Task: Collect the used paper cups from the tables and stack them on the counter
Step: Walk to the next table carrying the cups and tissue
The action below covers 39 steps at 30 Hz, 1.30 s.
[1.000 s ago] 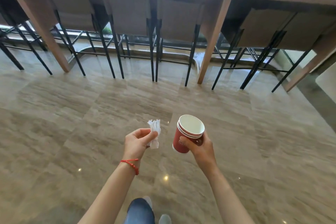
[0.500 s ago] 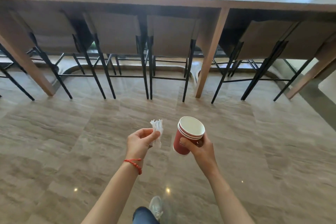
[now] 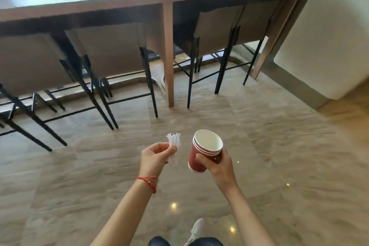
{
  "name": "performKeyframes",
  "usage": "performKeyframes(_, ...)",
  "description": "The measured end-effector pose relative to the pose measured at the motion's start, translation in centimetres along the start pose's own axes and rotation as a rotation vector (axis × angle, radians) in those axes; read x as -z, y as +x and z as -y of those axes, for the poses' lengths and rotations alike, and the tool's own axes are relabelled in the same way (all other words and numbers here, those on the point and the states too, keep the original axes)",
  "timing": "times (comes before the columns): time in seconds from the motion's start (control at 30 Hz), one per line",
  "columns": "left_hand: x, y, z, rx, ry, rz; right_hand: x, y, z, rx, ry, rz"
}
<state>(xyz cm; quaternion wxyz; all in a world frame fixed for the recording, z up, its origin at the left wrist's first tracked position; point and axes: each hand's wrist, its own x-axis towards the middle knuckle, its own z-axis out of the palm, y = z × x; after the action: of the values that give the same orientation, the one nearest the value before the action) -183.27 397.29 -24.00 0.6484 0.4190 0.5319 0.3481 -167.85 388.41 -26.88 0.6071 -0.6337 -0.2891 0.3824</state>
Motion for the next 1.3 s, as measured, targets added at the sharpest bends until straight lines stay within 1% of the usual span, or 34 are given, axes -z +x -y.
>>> performKeyframes(0.2,-8.7,2.4,-0.2,0.013,0.086,0.18,7.3,1.9,0.2,0.023,0.01,-0.198)
performKeyframes(0.47,-21.7,2.6,0.8,0.051,0.231,0.455,18.1,1.3,0.1,0.016,0.044,-0.542)
performKeyframes(0.63,-27.6,2.5,1.3,0.076,0.288,0.559,22.9,0.8,0.1,0.001,0.058,-0.696)
performKeyframes(0.87,-35.8,5.4,1.7,0.098,0.372,0.691,27.6,4.2,-0.2,-0.03,0.086,-0.829)
performKeyframes(1.07,-45.3,9.6,0.3,0.098,0.402,0.8,33.2,10.3,1.1,-0.02,0.108,-0.938)
performKeyframes(1.3,-55.8,13.7,-1.0,0.091,0.443,0.895,39.4,16.6,2.7,0.001,0.128,-1.009)
